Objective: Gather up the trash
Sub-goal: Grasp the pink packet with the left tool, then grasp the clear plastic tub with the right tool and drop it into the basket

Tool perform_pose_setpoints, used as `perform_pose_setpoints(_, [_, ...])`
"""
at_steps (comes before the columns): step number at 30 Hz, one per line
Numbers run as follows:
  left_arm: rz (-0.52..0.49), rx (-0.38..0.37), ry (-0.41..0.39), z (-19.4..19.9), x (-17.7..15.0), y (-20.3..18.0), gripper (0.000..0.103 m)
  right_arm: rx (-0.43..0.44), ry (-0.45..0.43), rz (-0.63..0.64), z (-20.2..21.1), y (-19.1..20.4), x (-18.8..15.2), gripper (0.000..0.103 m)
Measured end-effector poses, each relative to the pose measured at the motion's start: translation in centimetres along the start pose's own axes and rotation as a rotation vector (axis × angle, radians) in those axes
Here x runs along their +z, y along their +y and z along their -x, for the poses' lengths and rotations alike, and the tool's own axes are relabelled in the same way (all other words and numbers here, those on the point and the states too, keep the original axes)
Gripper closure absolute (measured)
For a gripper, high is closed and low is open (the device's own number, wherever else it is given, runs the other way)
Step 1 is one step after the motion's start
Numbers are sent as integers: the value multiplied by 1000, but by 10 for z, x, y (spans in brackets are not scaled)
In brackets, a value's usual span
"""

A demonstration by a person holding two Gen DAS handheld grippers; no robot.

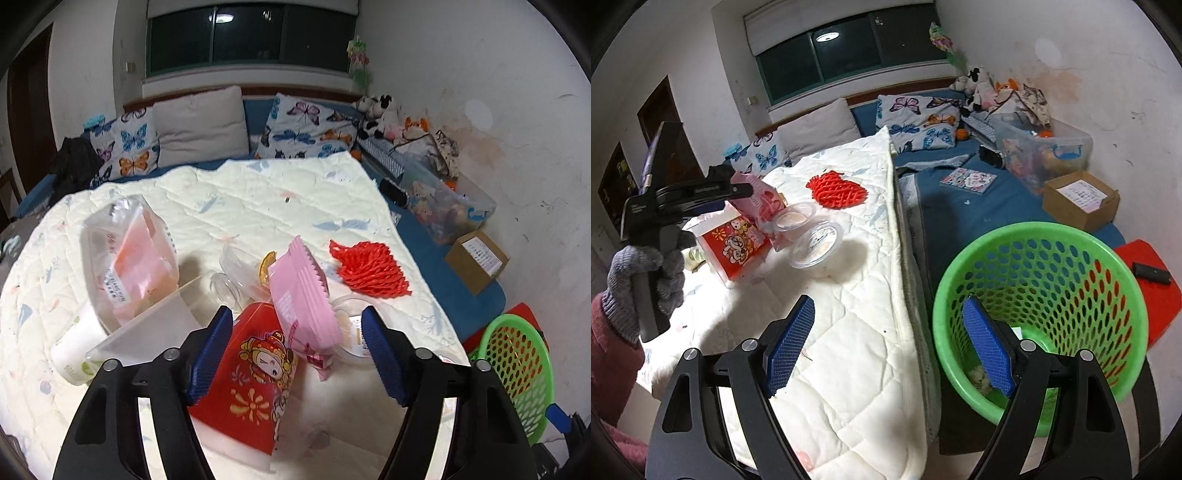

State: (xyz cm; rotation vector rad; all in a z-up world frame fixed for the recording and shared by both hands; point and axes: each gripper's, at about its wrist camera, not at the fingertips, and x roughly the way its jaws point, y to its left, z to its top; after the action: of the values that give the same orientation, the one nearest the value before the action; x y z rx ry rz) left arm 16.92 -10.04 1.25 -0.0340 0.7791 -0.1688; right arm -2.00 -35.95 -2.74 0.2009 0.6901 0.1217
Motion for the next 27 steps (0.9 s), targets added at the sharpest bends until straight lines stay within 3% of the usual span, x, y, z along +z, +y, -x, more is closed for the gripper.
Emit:
perform_pose_setpoints(3, [32,-25,32,-10,1,7,51,15,10,11,-7,5,4,21])
perform_pose_setpoints(5, [42,-51,43,-12,0,10,67,27,20,30,-15,12,8,21])
perform_pose_setpoints(7, [46,-66,43,-11,-1,11,74,39,28,48,-23,18,11,21])
perform_pose_setpoints(13, [38,-80,7,5,-1,15,81,74,64,124,-55,47,24,21])
perform_pose_setpoints(27, [53,-120,-83,55,6,39,82,58,172,160,-130,68,39,18])
